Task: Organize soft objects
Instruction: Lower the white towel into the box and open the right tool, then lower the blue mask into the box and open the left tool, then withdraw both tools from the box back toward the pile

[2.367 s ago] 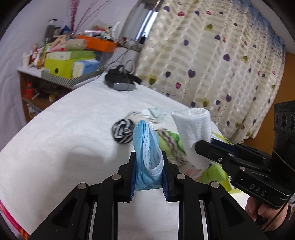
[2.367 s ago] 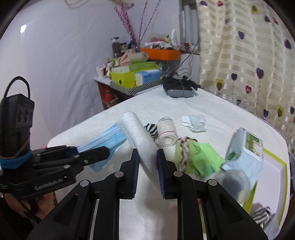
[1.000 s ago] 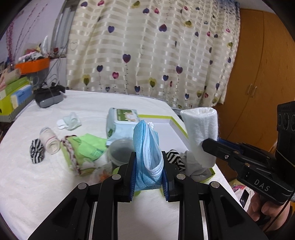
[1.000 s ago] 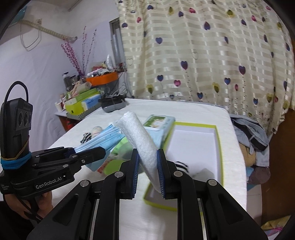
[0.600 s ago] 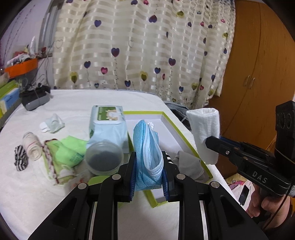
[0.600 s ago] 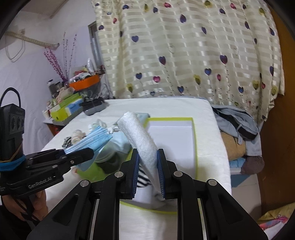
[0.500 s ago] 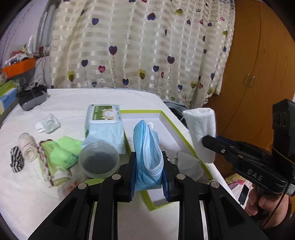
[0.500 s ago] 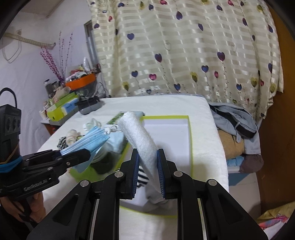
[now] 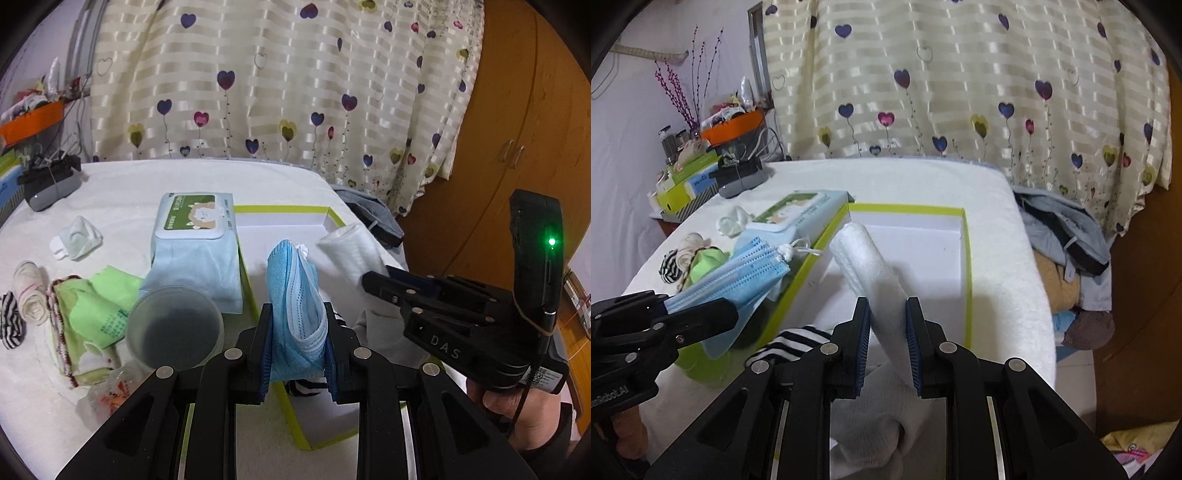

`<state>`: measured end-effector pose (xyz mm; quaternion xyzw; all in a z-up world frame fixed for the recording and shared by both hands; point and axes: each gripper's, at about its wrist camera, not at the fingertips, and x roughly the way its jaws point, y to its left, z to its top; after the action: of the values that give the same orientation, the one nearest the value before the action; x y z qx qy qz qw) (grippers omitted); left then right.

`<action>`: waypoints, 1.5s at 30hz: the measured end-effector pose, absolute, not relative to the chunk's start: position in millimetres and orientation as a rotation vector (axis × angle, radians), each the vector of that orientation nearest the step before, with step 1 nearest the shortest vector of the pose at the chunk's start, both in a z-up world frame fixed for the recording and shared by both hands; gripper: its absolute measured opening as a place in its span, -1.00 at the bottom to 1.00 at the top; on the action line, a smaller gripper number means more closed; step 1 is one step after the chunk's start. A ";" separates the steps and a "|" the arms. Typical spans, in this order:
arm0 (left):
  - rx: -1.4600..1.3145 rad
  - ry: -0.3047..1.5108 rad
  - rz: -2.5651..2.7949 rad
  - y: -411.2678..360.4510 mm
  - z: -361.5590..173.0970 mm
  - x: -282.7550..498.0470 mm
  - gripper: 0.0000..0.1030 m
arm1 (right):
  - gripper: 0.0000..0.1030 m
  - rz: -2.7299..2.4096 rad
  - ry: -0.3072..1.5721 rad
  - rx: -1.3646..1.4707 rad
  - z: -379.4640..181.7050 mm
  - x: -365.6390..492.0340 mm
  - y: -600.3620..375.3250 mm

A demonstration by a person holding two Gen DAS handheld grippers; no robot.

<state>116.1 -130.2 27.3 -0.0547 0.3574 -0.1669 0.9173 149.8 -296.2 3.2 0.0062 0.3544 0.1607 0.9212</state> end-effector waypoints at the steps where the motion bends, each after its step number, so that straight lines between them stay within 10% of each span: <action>1: -0.110 0.740 -0.342 -131.7 26.0 119.1 -0.58 | -0.58 0.331 0.735 0.021 0.8 152.1 -297.4; 36: -0.047 0.687 -0.332 -156.8 40.3 123.8 -0.39 | -0.52 0.268 0.650 0.077 34.7 112.9 -318.7; 40: -0.055 0.662 -0.333 -145.3 49.7 107.5 -0.39 | 0.08 0.264 0.633 0.083 42.6 101.0 -313.7; 45: -0.068 0.636 -0.332 -128.4 58.9 90.8 -0.39 | 0.09 0.273 0.618 0.071 51.4 84.9 -300.6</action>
<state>90.8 -128.4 58.9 -0.0333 0.3110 -0.1623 0.9359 84.9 -300.6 51.4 0.0350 0.3032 0.1339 0.9428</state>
